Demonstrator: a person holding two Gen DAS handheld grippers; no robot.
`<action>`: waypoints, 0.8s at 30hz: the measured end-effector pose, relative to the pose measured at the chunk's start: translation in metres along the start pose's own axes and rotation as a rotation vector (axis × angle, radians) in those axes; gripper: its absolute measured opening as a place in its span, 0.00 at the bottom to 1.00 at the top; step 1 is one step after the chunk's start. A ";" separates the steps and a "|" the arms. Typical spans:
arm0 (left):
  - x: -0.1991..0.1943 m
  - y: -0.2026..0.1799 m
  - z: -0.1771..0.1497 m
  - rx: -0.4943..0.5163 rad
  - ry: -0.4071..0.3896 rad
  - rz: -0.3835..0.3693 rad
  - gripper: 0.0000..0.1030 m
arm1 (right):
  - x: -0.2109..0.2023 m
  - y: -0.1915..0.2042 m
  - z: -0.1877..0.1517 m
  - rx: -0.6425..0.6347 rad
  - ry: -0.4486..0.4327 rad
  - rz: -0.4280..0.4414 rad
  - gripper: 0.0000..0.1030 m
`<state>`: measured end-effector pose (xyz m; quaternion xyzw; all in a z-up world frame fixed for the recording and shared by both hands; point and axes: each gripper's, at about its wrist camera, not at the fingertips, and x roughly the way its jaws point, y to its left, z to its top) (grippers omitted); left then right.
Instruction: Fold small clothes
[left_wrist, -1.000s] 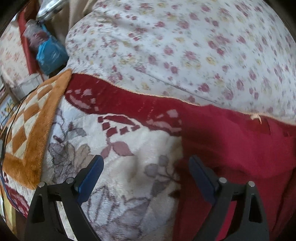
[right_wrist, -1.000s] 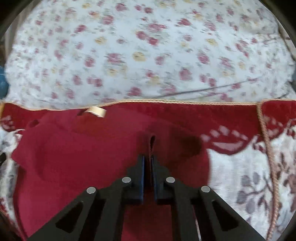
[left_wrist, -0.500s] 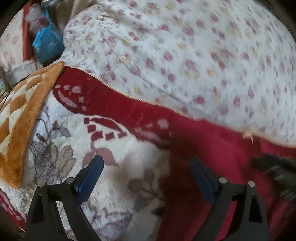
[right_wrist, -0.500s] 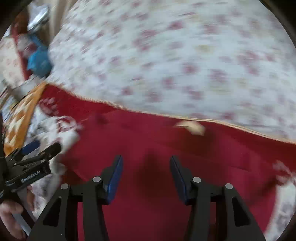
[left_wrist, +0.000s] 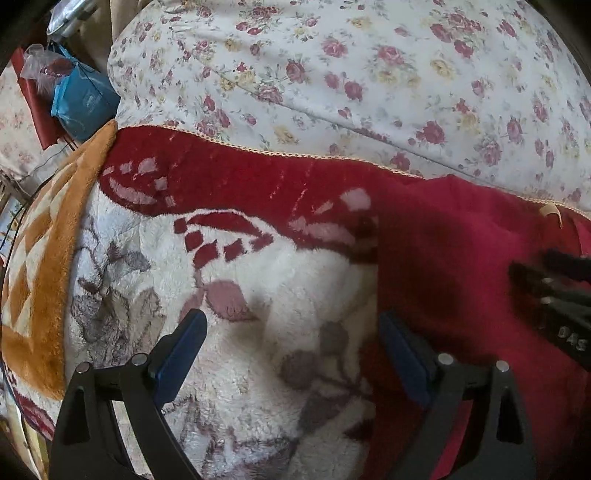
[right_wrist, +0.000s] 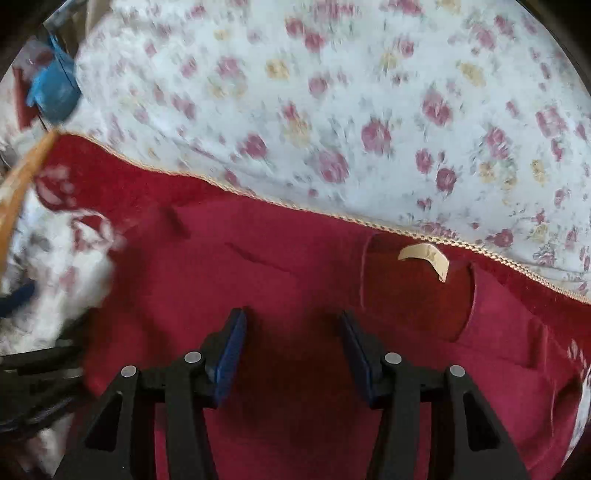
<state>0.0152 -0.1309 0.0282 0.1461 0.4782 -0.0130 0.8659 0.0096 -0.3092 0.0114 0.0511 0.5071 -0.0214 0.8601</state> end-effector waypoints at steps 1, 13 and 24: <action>0.000 0.002 -0.001 -0.008 0.004 -0.006 0.90 | -0.006 -0.005 -0.003 0.009 -0.003 0.006 0.57; -0.052 0.008 -0.013 -0.070 -0.074 -0.194 0.90 | -0.173 -0.096 -0.140 0.113 -0.056 0.134 0.76; -0.072 0.016 -0.032 -0.089 -0.090 -0.226 0.90 | -0.164 -0.087 -0.248 0.166 0.074 0.217 0.60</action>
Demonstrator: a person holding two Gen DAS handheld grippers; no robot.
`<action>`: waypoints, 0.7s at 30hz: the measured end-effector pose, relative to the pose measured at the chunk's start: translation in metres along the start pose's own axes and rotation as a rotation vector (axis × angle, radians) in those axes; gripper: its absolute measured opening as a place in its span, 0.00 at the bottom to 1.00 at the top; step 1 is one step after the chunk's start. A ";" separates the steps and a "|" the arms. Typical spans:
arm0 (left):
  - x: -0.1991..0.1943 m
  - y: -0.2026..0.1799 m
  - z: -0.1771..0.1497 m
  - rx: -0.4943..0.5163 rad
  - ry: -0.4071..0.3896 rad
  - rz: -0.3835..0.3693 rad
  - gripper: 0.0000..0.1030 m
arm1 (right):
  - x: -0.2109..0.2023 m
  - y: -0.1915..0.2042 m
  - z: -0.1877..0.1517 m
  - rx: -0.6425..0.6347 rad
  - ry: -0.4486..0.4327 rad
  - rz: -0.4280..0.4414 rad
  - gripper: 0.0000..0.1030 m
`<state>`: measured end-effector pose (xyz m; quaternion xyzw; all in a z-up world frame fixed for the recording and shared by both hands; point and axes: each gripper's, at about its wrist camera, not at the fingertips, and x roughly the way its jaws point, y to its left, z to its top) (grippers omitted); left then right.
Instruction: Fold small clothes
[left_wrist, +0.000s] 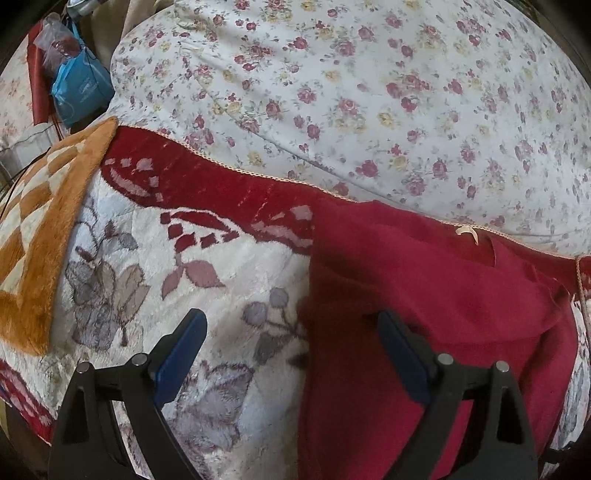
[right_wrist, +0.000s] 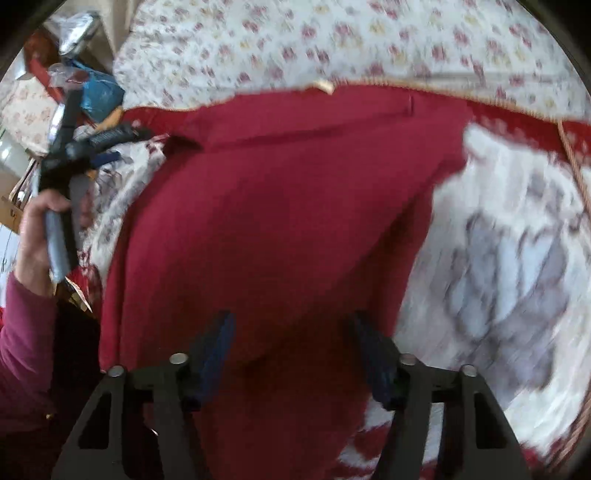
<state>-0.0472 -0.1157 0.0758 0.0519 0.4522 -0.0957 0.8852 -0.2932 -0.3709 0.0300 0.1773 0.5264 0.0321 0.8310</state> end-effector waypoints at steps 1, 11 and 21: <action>0.000 0.002 -0.001 -0.006 0.003 0.003 0.90 | -0.001 0.001 0.002 0.006 -0.036 0.014 0.58; -0.004 0.021 0.003 -0.072 0.000 -0.019 0.90 | 0.001 -0.006 0.024 0.073 -0.119 0.099 0.09; -0.012 0.031 0.012 -0.140 -0.027 -0.066 0.90 | -0.012 0.037 0.108 -0.035 -0.211 0.170 0.06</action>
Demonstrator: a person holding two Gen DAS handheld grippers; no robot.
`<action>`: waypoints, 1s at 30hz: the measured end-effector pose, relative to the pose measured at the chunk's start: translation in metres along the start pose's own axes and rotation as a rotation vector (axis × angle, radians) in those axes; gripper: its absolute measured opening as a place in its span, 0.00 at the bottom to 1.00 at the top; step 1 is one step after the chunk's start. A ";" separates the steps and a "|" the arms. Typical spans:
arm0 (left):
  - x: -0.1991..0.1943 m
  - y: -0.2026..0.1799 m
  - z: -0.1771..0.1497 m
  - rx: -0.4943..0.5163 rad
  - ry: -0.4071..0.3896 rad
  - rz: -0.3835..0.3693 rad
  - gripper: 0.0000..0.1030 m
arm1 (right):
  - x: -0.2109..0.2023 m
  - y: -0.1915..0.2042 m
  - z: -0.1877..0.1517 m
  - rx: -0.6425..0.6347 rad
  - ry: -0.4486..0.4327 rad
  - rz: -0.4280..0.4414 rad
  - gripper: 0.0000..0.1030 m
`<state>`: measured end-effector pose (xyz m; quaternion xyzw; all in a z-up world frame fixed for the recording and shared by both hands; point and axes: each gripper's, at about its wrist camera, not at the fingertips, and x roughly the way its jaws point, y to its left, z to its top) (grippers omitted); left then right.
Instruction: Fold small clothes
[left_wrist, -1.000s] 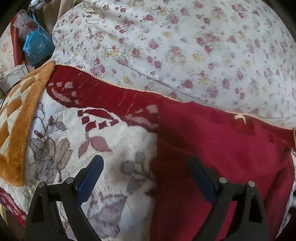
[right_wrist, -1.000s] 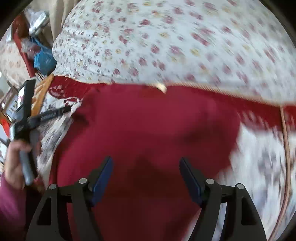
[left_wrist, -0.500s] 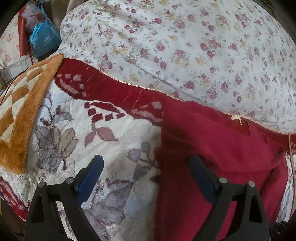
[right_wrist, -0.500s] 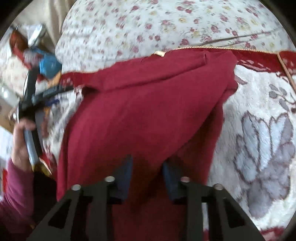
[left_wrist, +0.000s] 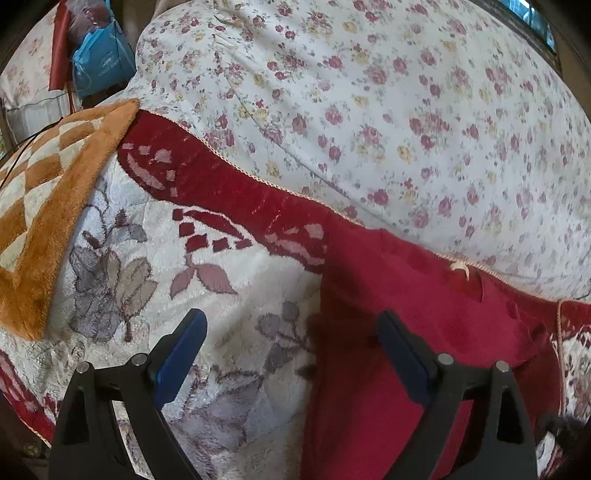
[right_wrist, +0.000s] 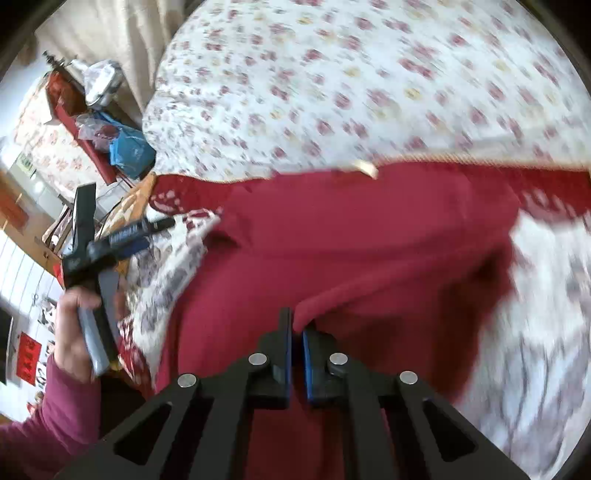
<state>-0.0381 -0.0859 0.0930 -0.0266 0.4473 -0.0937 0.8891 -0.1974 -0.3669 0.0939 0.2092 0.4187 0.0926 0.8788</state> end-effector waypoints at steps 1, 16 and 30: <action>-0.001 0.001 0.001 -0.003 -0.002 -0.003 0.90 | 0.012 0.008 0.014 -0.021 0.001 0.007 0.06; 0.004 0.004 0.012 -0.005 -0.012 -0.018 0.90 | 0.099 -0.004 0.068 0.114 0.081 0.128 0.61; 0.004 0.011 0.016 -0.048 -0.023 -0.003 0.90 | 0.134 0.048 0.102 0.150 0.070 0.295 0.66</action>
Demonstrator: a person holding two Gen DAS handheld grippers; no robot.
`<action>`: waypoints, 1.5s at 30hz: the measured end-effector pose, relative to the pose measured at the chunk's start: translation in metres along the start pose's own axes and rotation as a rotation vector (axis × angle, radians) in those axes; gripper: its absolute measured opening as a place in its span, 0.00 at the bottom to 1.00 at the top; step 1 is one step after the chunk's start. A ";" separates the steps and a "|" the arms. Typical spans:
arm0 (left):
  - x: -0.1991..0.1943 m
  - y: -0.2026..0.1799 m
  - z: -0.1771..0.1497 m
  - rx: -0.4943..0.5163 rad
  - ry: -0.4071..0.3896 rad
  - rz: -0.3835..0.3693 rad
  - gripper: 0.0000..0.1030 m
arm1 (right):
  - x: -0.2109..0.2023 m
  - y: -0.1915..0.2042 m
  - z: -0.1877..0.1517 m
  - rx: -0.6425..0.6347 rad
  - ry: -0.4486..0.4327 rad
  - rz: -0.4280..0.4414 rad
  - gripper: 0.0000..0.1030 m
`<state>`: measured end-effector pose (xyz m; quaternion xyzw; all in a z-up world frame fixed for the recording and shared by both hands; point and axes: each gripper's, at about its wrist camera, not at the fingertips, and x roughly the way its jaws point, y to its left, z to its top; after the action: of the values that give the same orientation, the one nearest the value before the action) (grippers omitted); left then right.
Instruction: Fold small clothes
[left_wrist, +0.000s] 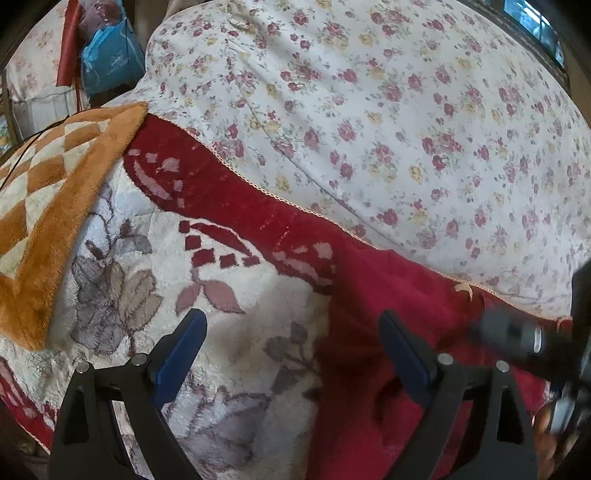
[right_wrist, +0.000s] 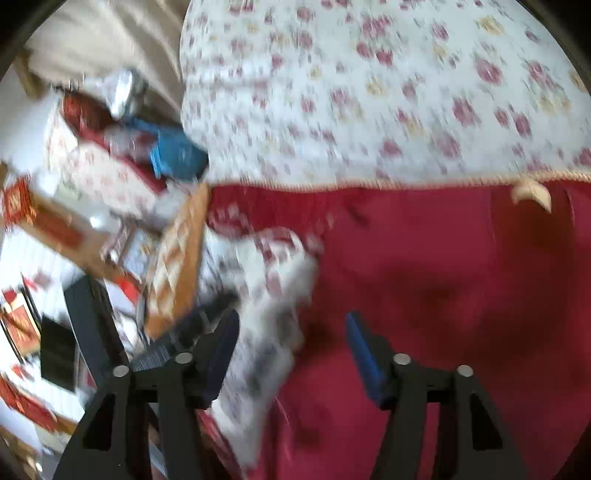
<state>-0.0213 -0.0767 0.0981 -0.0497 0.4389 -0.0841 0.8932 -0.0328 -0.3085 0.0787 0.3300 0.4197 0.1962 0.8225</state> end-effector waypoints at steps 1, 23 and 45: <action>0.001 0.001 0.001 -0.010 0.001 -0.006 0.90 | 0.000 -0.001 0.004 0.004 -0.005 -0.021 0.66; 0.004 0.018 0.010 -0.094 0.002 -0.026 0.90 | 0.015 0.001 0.010 0.026 0.039 -0.004 0.72; 0.070 -0.067 0.001 0.164 0.103 -0.086 0.12 | -0.157 -0.161 -0.042 0.132 -0.115 -0.488 0.75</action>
<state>0.0143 -0.1557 0.0554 0.0089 0.4734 -0.1604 0.8661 -0.1493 -0.5007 0.0349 0.2826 0.4512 -0.0551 0.8447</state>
